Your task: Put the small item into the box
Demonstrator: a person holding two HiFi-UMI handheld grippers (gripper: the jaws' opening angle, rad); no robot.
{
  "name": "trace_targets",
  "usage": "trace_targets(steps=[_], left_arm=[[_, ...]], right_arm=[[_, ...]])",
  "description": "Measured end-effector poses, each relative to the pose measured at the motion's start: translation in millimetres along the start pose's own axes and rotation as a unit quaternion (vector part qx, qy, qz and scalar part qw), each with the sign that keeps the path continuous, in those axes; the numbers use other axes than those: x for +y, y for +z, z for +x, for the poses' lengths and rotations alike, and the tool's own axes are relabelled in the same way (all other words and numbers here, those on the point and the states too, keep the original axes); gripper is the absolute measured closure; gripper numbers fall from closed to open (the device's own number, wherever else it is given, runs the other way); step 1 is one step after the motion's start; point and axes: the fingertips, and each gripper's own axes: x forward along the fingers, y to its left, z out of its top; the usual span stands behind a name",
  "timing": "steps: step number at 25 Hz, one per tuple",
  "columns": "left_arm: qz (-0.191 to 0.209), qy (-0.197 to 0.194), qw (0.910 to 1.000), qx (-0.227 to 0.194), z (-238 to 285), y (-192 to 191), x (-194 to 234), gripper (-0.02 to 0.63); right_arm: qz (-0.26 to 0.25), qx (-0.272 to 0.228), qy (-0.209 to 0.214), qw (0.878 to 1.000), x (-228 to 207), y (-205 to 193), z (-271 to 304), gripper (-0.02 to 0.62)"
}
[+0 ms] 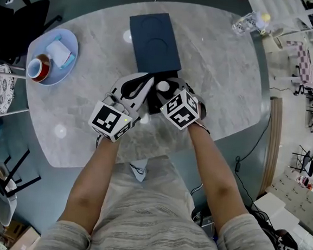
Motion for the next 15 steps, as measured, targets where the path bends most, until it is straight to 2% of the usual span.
trace_targets(steps=[3,7,15], left_arm=[[0.002,-0.002,1.0,0.001,-1,1,-1,0.583],[0.006,-0.003,1.0,0.003,-1,3,-2,0.583],[0.021,-0.008,0.9998,0.002,2,19,-3,0.583]], right_arm=[[0.012,-0.009,0.001,1.0,1,1,-2,0.354],[0.033,-0.03,-0.003,0.999,-3,8,-11,0.354],[0.088,-0.107,-0.026,0.99,-14,32,-51,0.354]])
